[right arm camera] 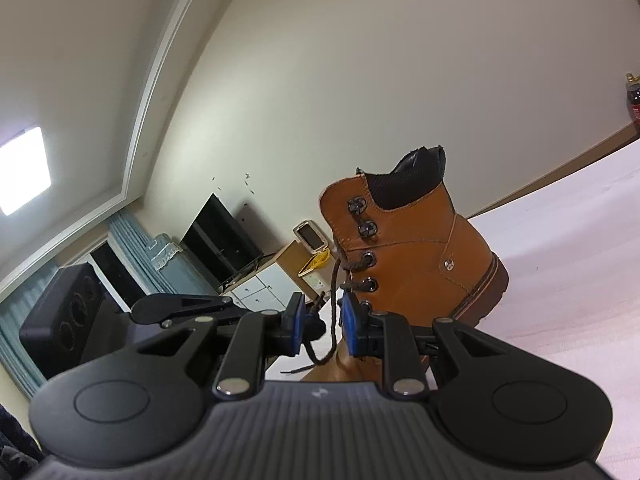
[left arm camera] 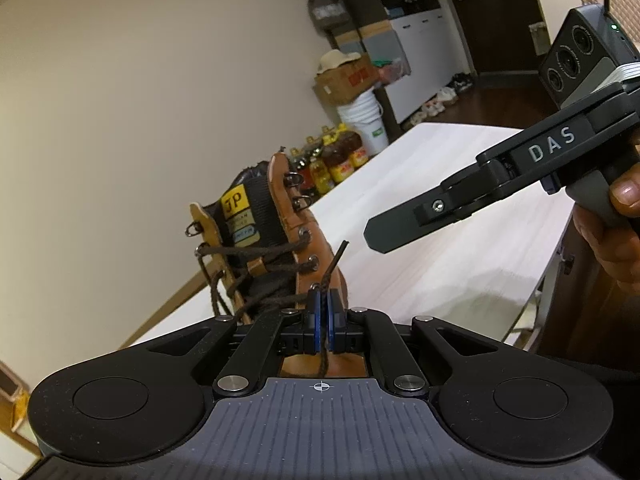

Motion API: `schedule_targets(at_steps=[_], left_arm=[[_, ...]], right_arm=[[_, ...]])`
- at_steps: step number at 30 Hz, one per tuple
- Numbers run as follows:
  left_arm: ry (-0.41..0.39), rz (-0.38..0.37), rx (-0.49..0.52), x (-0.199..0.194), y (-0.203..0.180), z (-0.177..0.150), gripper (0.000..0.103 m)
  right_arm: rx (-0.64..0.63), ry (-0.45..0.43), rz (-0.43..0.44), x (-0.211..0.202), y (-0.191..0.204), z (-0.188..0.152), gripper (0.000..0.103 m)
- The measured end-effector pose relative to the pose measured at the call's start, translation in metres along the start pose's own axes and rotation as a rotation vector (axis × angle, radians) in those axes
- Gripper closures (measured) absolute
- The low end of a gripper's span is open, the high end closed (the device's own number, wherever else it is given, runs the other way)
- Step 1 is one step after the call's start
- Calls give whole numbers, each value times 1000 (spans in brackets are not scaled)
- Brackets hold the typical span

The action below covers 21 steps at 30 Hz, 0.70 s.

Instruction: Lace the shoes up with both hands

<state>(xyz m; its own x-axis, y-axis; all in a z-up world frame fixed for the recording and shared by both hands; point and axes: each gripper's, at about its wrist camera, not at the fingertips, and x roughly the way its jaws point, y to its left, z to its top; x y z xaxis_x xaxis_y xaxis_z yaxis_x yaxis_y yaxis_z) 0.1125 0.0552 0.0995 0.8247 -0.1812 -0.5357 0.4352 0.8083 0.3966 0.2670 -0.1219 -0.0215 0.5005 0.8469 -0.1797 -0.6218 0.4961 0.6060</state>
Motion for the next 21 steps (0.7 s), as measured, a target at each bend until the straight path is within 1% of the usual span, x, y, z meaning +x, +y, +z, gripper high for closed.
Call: schedule_targets(at_steps=[4, 7, 10, 11, 12, 16, 19, 21], left_arm=[[-15, -13, 6, 2, -3, 2, 100], [-17, -21, 10, 12, -6, 7, 100], [-22, -30, 7, 13, -7, 5, 100], [-24, -35, 6, 13, -8, 5, 100], [-26, -37, 5, 15, -8, 5, 100], [-39, -49, -16, 25, -7, 6, 99], [-57, -68, -52, 26, -3, 4, 96], [-69, -79, -80, 26, -1, 0, 96]], right_arm=[[0, 4, 9, -1, 0, -2, 79], [47, 7, 33, 3, -6, -2, 79], [94, 11, 56, 7, -11, -3, 80], [110, 12, 64, 9, -13, -3, 84], [126, 13, 72, 10, -15, -3, 100], [164, 7, 86, 12, -19, -4, 100], [189, -3, 95, 10, -23, -1, 100], [205, -11, 99, 9, -25, 0, 100]])
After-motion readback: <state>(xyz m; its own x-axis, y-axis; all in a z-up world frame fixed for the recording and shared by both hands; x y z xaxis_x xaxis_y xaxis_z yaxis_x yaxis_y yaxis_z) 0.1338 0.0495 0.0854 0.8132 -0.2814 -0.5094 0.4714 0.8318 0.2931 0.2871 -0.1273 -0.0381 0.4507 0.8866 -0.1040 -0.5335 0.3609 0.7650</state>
